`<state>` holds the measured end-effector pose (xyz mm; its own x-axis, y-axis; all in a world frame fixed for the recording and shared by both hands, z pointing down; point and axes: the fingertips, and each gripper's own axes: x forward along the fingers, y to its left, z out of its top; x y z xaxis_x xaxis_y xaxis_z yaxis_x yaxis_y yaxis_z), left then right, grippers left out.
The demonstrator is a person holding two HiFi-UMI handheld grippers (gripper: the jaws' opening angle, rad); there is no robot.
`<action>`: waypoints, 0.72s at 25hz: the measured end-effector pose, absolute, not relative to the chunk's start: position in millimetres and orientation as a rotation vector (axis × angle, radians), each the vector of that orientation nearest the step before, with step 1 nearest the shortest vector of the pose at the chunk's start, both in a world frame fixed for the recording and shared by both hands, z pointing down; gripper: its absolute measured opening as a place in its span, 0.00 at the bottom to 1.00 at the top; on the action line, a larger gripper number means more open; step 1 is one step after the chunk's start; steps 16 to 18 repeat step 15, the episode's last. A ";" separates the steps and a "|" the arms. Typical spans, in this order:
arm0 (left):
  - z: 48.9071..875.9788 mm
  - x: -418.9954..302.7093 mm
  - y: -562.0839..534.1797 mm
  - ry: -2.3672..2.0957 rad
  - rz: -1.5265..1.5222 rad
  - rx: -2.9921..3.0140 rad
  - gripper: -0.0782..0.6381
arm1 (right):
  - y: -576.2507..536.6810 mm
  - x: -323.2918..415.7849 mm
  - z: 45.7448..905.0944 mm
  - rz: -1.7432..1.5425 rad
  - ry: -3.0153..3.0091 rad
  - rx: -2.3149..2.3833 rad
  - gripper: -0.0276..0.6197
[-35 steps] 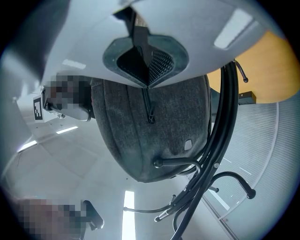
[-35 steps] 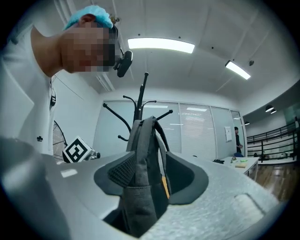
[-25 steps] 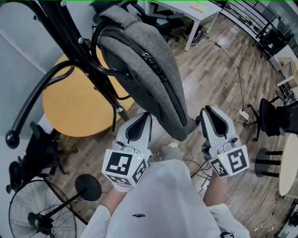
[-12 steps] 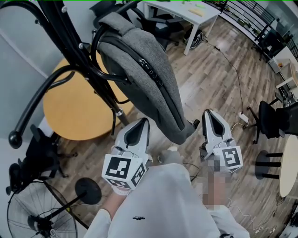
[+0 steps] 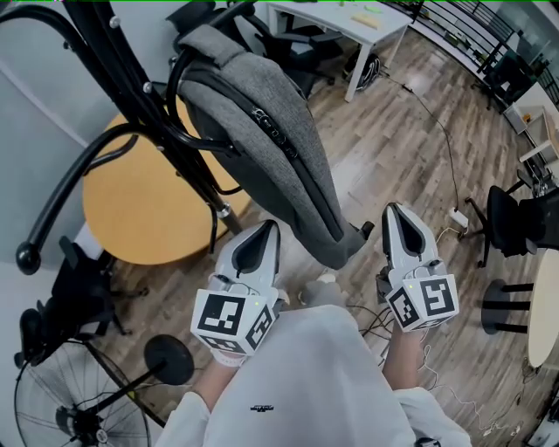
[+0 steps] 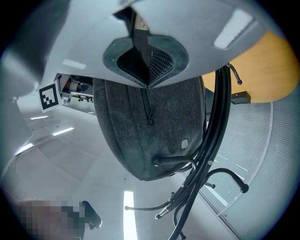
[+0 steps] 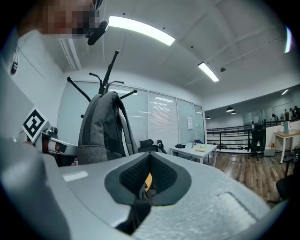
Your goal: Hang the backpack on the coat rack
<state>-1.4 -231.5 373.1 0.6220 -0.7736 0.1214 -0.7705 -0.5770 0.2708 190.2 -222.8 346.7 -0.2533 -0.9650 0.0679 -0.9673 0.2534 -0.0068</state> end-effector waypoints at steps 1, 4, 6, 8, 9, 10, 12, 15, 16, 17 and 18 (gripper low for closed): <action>372.6 -0.6 -231.7 -1.248 -0.015 2.553 0.13 | -222.5 190.6 345.5 0.070 -2.446 1.888 0.05; 371.5 2.0 -232.3 -1.246 -0.015 2.555 0.13 | -221.6 191.9 342.3 0.064 -2.447 1.889 0.05; 371.1 3.6 -232.7 -1.243 -0.014 2.557 0.13 | -221.2 193.4 341.8 0.064 -2.449 1.893 0.05; 370.9 4.7 -233.4 -1.240 -0.015 2.559 0.13 | -221.4 194.2 342.0 0.067 -2.452 1.896 0.05; 370.8 5.3 -233.6 -1.239 -0.015 2.559 0.13 | -221.5 194.0 341.6 0.067 -2.452 1.895 0.05; 370.5 6.0 -233.7 -1.239 -0.015 2.560 0.13 | -221.4 193.9 341.0 0.066 -2.453 1.892 0.05; 369.7 7.6 -233.5 -1.238 -0.016 2.563 0.13 | -221.2 194.6 339.6 0.063 -2.456 1.890 0.05; 368.1 10.1 -233.1 -1.240 -0.018 2.564 0.13 | -221.0 196.7 337.1 0.060 -2.461 1.890 0.05; 368.1 10.1 -233.1 -1.240 -0.018 2.564 0.13 | -221.0 196.7 337.1 0.060 -2.461 1.890 0.05; 368.1 10.1 -233.1 -1.240 -0.018 2.564 0.13 | -221.0 196.7 337.1 0.060 -2.461 1.890 0.05; 368.1 10.1 -233.1 -1.240 -0.018 2.564 0.13 | -221.0 196.7 337.1 0.060 -2.461 1.890 0.05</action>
